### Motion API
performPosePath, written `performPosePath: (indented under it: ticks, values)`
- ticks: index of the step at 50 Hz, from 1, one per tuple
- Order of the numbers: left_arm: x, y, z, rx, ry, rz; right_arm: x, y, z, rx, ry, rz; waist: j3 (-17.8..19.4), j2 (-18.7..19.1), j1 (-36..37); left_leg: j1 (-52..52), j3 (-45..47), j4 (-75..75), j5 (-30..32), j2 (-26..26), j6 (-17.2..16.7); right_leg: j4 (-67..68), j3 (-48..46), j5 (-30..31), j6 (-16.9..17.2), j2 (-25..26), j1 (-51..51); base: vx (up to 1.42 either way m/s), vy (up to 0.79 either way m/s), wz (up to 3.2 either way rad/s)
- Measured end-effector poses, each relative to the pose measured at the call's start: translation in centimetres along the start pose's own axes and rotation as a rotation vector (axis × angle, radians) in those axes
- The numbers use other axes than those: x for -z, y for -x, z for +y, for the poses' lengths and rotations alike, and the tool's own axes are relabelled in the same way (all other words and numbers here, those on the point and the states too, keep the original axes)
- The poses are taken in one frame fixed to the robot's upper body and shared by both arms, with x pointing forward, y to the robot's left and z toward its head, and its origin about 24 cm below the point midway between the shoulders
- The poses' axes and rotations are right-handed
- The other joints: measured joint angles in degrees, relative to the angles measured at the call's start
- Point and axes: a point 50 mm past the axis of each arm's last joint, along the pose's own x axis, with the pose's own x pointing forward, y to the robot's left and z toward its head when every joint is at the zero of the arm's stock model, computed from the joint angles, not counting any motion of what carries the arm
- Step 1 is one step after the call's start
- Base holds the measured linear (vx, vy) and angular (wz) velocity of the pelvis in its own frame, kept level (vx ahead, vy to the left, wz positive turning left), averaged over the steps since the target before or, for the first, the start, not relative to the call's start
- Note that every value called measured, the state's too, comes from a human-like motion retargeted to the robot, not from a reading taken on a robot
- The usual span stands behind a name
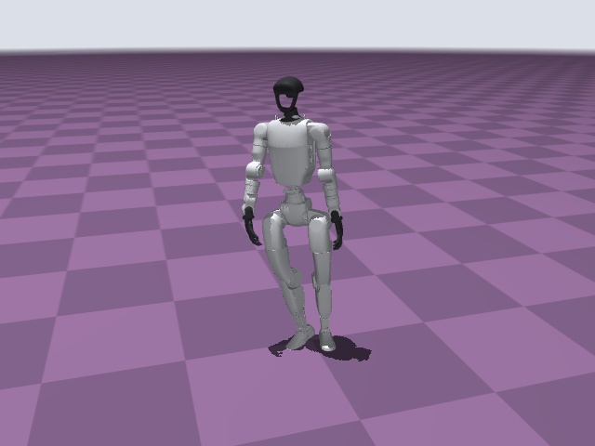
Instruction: Upper body actions
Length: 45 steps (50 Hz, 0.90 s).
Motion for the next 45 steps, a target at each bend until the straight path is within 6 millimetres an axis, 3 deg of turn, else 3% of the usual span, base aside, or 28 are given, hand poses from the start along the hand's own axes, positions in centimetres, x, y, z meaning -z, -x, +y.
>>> performPosePath:
  ticks: [4,8,12,15,17,20,23,26,28,30,32,35,38,41,45]
  values:
    - [0.0,0.0,0.3,-0.010,-0.037,0.018,-3.1,0.5,-1.0,0.031,0.046,-0.118,3.84,-0.78,2.94,2.62,2.92,-0.28,-1.08,-1.42,0.58,0.94,5.58,1.49,0.28,-0.68,-0.28,-0.24,0.10,-1.21]
    - [2.6,0.1,0.2,0.019,-0.014,0.129,-4.9,0.6,-0.7,0.030,0.132,-0.201,3.57,-0.05,1.97,3.61,4.58,-1.93,-1.86,-2.64,1.67,1.56,8.17,2.04,1.19,-0.81,-1.35,-0.14,0.14,-0.54]
    - [5.0,0.3,-0.4,0.032,-0.013,0.227,-3.5,0.2,0.1,0.033,0.184,-0.187,1.91,0.82,-1.47,2.67,3.42,-2.00,-2.46,-3.08,2.68,3.18,7.61,1.14,2.51,-1.65,-2.51,-0.03,0.11,0.13]
    - [4.8,0.3,-0.6,0.018,-0.090,0.230,-0.2,-0.4,0.6,0.063,0.138,-0.114,2.08,1.29,-2.23,2.13,1.94,-1.52,-3.05,-3.02,3.39,7.54,6.80,-0.46,3.08,-2.16,-4.08,-0.14,0.14,0.16]
    - [2.9,0.4,-1.2,0.010,-0.141,0.182,2.2,-0.7,1.4,0.064,0.076,-0.063,3.56,1.40,-0.47,2.55,2.79,-1.48,-3.29,-2.30,3.65,14.90,7.27,1.70,2.25,-1.97,-7.04,-0.20,0.09,-0.43]
    - [-1.5,0.8,-3.1,0.032,-0.162,0.055,6.8,-1.0,3.5,0.041,-0.023,0.043,6.43,2.68,0.51,3.69,3.79,-1.47,-3.01,0.22,4.12,31.43,5.03,11.98,0.48,-3.08,-14.15,-0.15,0.07,-0.10]
    - [-8.2,2.5,-6.2,0.079,-0.141,-0.138,12.0,-0.6,5.8,0.025,-0.099,0.207,9.40,4.23,-1.42,3.76,3.75,-0.37,-2.83,2.69,4.66,54.50,0.82,10.17,-4.34,-7.04,-24.92,-0.17,0.09,0.28]
    - [-15.7,6.0,-9.6,0.107,-0.144,-0.410,17.3,0.8,8.2,0.002,-0.183,0.413,12.77,4.47,-6.01,3.17,1.24,1.10,-2.59,3.31,5.87,73.04,-3.21,5.48,-8.83,-13.34,-35.17,-0.17,0.12,0.78]
    - [-20.1,9.3,-11.6,0.124,-0.167,-0.605,20.5,2.2,9.9,-0.019,-0.248,0.551,14.76,4.38,-9.00,3.11,-1.18,1.78,-2.54,2.87,6.80,82.20,-3.53,3.05,-9.80,-16.61,-41.95,-0.09,0.18,1.06]
    - [-23.6,12.8,-13.2,0.134,-0.174,-0.783,23.2,3.7,11.8,-0.047,-0.302,0.669,16.43,4.76,-11.80,3.03,-3.59,2.55,-2.36,3.47,7.32,87.88,-3.39,1.66,-9.80,-17.60,-48.26,-0.02,0.12,1.00]
    - [-25.9,15.7,-14.3,0.138,-0.150,-0.921,25.4,5.2,13.6,-0.069,-0.344,0.769,16.83,5.25,-14.13,2.59,-5.43,3.29,-2.28,4.50,7.47,90.35,-3.73,0.85,-9.79,-17.42,-53.49,0.06,0.01,0.72]
    - [-27.9,18.9,-15.2,0.127,-0.127,-1.073,27.3,6.8,15.3,-0.078,-0.405,0.868,16.24,6.08,-16.10,1.36,-7.12,4.30,-2.41,5.60,7.71,91.22,-4.37,-0.56,-9.83,-17.23,-58.96,0.07,-0.01,0.31]
    - [-28.8,19.7,-14.5,0.020,-0.149,-1.116,27.5,7.0,15.7,-0.070,-0.461,0.868,16.40,6.43,-16.43,1.28,-7.46,4.93,-2.44,6.42,7.87,89.79,-4.78,-0.25,-9.82,-16.34,-59.16,0.03,-0.07,-0.03]
    - [-28.7,18.9,-13.6,-0.039,-0.202,-1.066,26.1,5.7,14.6,-0.046,-0.476,0.793,16.66,6.54,-16.00,1.50,-6.74,5.12,-2.56,7.12,7.37,86.13,-5.18,0.71,-9.79,-15.31,-54.62,-0.02,-0.10,-0.26]
    - [-26.5,15.7,-13.0,0.007,-0.262,-0.931,22.6,3.3,11.9,-0.020,-0.423,0.646,15.43,6.44,-13.82,2.35,-4.02,3.91,-2.46,6.91,6.40,78.09,-5.51,3.47,-9.77,-14.35,-43.62,0.06,-0.09,-0.52]
